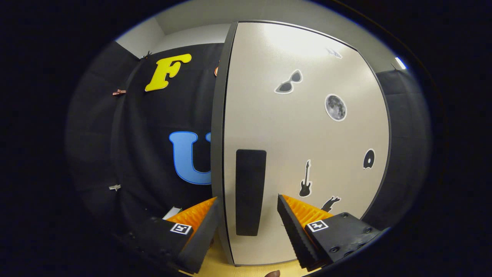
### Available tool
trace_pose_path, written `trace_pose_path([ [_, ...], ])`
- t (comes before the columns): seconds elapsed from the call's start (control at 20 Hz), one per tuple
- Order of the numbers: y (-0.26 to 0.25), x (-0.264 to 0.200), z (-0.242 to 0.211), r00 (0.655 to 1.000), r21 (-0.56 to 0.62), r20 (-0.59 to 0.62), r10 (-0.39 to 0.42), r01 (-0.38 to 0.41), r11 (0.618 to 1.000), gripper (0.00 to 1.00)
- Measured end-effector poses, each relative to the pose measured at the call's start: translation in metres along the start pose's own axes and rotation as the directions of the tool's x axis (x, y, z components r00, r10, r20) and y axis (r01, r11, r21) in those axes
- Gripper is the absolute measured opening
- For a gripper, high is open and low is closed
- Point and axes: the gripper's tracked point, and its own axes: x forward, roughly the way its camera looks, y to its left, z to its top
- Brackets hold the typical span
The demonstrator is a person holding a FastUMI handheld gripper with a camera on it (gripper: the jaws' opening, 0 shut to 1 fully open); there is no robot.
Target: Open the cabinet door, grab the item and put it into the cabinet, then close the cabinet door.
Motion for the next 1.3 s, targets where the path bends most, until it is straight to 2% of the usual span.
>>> trace_pose_path([
  [0.05,-0.005,0.004,0.0,1.0,-0.01,0.001,-0.021,0.021,1.0,0.76],
  [0.1,0.0,0.008,0.0,1.0,-0.006,0.004,-0.004,0.004,1.0,0.61],
  [0.2,0.003,0.009,-0.004,1.0,-0.006,-0.009,-0.005,0.005,1.0,0.43],
  [0.3,0.003,0.009,-0.004,1.0,0.001,-0.006,-0.008,0.008,1.0,0.35],
  [0.4,0.004,0.007,-0.004,1.0,0.02,-0.024,0.004,-0.004,1.0,0.19],
  [0.7,0.003,-0.005,-0.004,0.996,0.019,-0.058,0.065,-0.065,0.998,0.19],
  [1.3,-0.012,-0.075,0.005,0.982,0.077,-0.054,0.179,-0.175,0.982,0.19],
])
